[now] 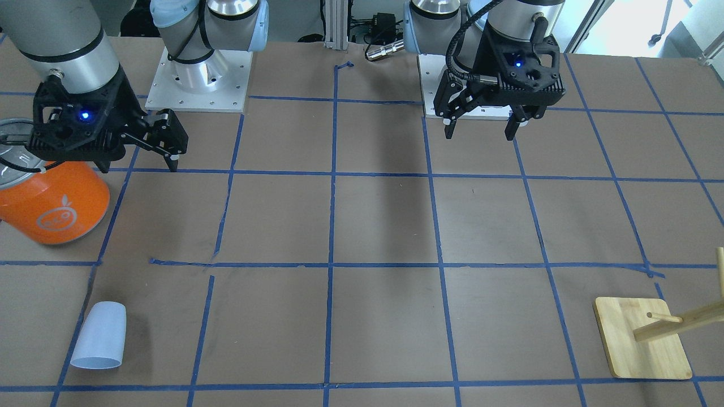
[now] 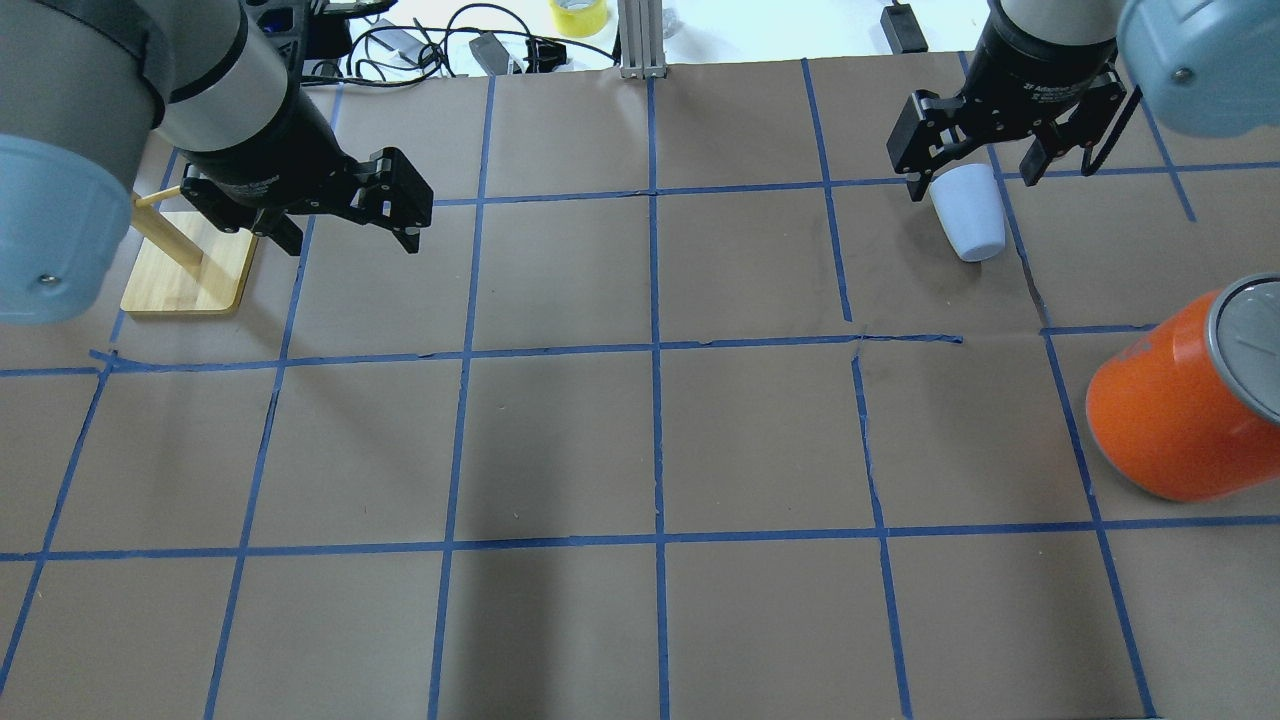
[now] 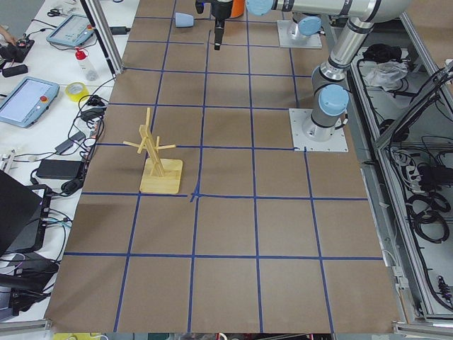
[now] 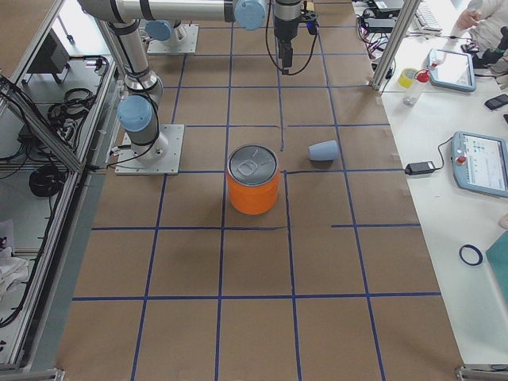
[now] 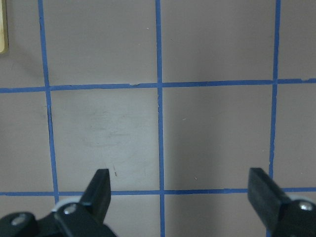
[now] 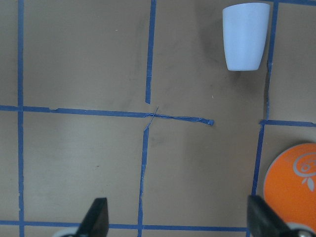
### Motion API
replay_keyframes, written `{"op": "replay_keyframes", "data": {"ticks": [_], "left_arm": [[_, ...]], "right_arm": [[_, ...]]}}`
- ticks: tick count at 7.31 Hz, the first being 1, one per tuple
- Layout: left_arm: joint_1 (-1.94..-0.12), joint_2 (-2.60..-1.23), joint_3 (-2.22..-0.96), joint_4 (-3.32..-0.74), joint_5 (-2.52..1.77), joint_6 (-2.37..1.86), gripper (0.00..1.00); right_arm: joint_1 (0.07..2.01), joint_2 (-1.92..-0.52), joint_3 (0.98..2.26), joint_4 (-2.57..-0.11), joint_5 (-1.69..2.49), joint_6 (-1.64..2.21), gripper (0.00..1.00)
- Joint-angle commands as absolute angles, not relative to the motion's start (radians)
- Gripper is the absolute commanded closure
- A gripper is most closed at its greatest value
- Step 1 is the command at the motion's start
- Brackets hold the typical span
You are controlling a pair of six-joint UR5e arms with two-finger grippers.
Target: Flip cup
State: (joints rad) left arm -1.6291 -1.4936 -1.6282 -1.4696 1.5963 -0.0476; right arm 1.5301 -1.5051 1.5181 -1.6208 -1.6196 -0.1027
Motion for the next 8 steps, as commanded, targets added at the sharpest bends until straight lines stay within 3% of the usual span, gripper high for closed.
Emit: {"op": "replay_keyframes", "data": {"ticks": [1, 3, 8], "left_arm": [[-1.629, -1.493, -1.629, -1.47, 1.597, -0.048, 0.0], [-1.629, -1.493, -1.629, -1.47, 1.597, -0.048, 0.0], [-1.629, -1.493, -1.629, -1.47, 1.597, -0.048, 0.0]], "right_arm": [[1.439, -1.499, 1.519, -1.632, -1.612, -0.151, 0.0], [1.373, -1.47, 1.519, -1.806, -1.611, -0.29, 0.0], [1.351, -1.148, 1.519, -1.935, -1.609, -0.291, 0.0]]}}
